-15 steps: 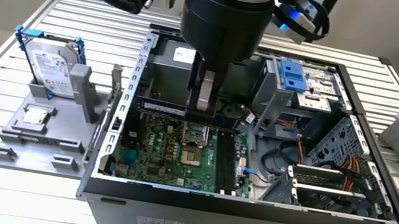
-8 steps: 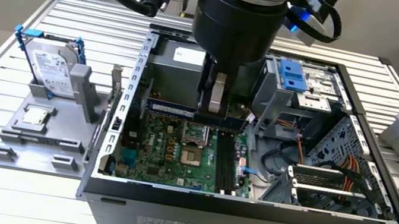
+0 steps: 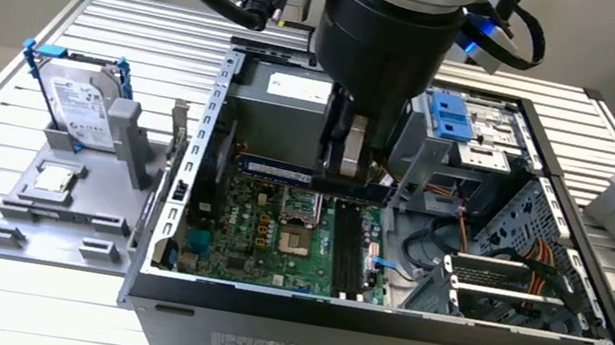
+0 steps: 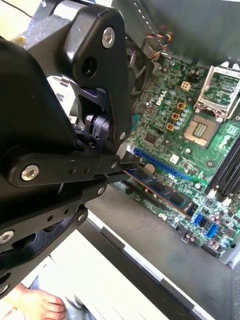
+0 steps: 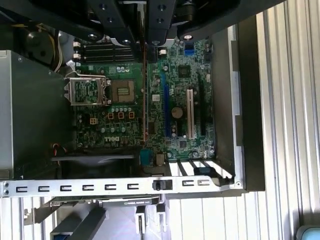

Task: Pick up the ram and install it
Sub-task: 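Pick up the ram and move it above insertion slot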

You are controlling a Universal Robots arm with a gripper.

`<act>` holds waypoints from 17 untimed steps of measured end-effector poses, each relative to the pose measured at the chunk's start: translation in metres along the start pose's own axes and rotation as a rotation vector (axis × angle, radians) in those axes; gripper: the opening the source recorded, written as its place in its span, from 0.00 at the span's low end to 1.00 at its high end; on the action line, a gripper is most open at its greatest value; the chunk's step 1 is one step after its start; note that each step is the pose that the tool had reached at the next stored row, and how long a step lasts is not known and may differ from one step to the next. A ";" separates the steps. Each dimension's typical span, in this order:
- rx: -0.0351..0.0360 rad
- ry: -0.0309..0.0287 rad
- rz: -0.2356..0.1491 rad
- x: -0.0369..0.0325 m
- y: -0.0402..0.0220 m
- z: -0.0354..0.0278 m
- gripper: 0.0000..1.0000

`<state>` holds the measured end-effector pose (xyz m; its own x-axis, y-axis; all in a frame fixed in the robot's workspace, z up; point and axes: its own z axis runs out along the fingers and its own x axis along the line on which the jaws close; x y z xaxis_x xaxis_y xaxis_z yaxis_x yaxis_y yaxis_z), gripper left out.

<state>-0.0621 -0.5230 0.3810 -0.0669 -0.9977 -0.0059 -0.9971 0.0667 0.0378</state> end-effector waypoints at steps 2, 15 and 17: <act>-0.0001 0.0000 0.000 -0.0002 -0.0026 -0.0001 0.00; -0.0003 0.0001 0.000 -0.0013 -0.0187 -0.0007 0.00; -0.0003 0.0001 0.000 -0.0014 -0.0207 -0.0008 0.00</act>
<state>-0.0413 -0.5230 0.3810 -0.0669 -0.9977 -0.0058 -0.9971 0.0666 0.0381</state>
